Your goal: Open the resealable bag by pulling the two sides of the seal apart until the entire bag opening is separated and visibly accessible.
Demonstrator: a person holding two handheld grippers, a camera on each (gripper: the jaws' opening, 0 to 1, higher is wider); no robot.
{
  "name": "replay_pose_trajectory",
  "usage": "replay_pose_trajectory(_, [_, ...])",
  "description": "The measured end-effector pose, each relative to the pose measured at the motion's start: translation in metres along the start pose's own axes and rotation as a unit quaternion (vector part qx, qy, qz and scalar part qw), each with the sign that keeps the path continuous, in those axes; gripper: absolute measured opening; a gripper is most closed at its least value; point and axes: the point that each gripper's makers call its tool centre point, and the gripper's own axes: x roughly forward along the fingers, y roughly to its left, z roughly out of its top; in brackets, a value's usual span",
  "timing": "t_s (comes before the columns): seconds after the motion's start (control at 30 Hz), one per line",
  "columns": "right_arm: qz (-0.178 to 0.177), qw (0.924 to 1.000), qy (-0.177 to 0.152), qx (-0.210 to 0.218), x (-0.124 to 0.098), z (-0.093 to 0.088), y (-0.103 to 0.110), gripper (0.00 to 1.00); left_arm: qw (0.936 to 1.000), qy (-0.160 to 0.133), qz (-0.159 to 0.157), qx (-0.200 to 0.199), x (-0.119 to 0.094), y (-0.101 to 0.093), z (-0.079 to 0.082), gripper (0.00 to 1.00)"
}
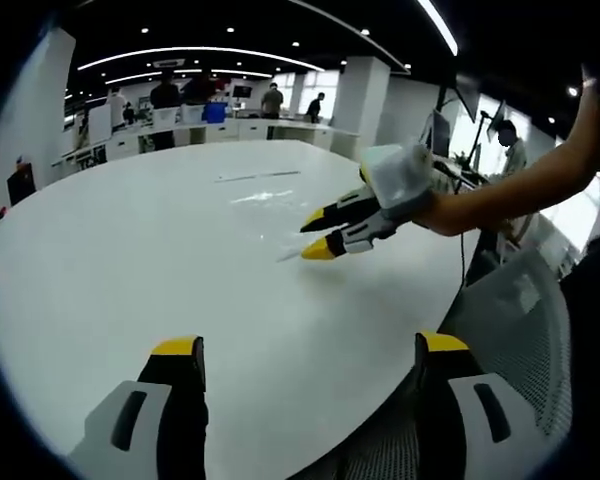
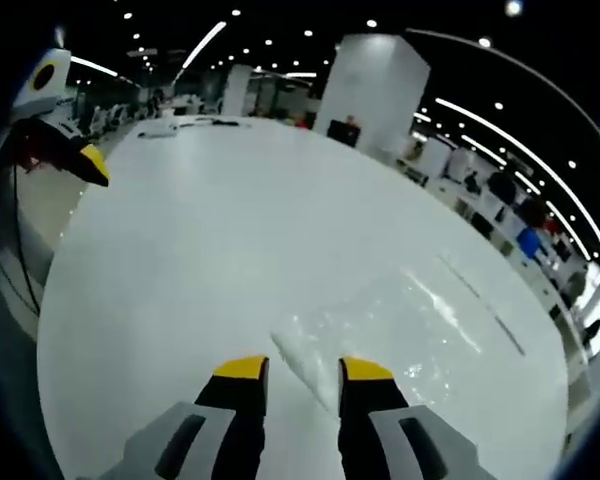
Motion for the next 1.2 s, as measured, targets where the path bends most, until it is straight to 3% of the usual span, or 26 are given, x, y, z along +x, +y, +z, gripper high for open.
replay_pose_trajectory(0.23, [0.003, 0.9985, 0.027, -0.048, 0.008, -0.01, -0.003, 0.28, 0.9999, 0.001, -0.01, 0.0, 0.002, -0.006, 0.0, 0.83])
replay_pose_trajectory(0.37, [-0.002, 0.9987, 0.023, -0.046, 0.008, -0.007, -0.005, 0.27, 0.9996, 0.012, -0.017, 0.016, 0.005, -0.013, -0.003, 0.83])
replay_pose_trajectory(0.57, [0.014, 0.9974, 0.017, -0.069, 0.013, -0.002, -0.001, 0.16, 0.9996, 0.009, -0.025, 0.014, 0.007, -0.017, 0.0, 0.83])
replay_pose_trajectory(0.77, [0.022, 0.9881, 0.018, -0.151, 0.015, 0.0, 0.004, 0.11, 0.9999, 0.007, -0.01, 0.005, 0.003, -0.007, 0.003, 0.82])
replay_pose_trajectory(0.97, [0.025, 0.9854, 0.027, -0.166, 0.018, -0.005, 0.004, 0.1, 0.9998, 0.013, -0.008, 0.009, 0.002, -0.004, 0.001, 0.81])
replay_pose_trajectory(1.13, [0.029, 0.9837, 0.03, -0.175, 0.018, -0.006, 0.003, 0.02, 0.9999, 0.009, -0.011, -0.005, 0.004, -0.007, 0.001, 0.79])
replay_pose_trajectory(1.2, [0.028, 0.9802, 0.027, -0.194, 0.018, -0.004, 0.002, 0.01, 0.9999, 0.009, -0.014, -0.003, 0.006, -0.012, 0.002, 0.79])
